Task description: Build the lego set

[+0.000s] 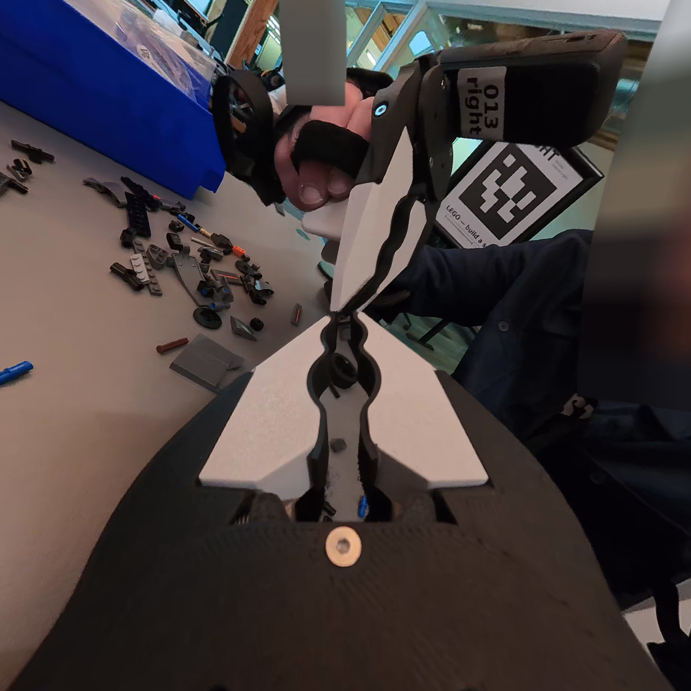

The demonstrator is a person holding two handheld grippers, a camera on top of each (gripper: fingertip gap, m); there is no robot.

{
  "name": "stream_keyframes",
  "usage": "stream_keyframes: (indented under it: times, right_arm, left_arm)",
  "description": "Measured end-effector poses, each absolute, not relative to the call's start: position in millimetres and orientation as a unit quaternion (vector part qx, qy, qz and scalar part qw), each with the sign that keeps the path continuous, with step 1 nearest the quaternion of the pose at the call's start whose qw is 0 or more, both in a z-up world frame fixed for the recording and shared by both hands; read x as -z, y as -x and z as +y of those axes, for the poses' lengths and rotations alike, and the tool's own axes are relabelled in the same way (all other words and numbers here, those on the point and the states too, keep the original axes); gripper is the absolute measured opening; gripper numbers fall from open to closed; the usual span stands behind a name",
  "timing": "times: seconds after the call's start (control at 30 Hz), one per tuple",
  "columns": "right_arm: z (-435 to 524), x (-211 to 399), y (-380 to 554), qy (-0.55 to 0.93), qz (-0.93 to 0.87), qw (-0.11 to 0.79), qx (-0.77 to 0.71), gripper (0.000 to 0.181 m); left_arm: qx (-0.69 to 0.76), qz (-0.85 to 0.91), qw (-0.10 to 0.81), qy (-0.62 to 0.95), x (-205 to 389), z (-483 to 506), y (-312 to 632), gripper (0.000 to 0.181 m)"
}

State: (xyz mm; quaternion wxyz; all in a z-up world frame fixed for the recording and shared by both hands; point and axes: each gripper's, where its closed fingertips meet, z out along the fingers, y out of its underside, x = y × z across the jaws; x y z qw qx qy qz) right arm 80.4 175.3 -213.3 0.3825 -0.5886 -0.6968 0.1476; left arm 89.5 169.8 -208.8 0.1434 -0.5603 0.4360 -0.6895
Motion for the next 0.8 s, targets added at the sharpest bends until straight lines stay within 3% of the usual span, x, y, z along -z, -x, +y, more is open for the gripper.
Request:
stream_keyframes:
  times: [0.43, 0.8]
  right_arm:
    - [201, 206, -99, 0.655, -0.629, 0.382, -0.172, 0.000]
    - [239, 203, -121, 0.720, -0.536, 0.402, -0.181, 0.000]
  left_arm:
    - [0.648, 0.426, 0.212, 0.595, 212, 192, -93, 0.022]
    - [0.335, 0.629, 0.283, 0.642, 294, 184, -133, 0.039]
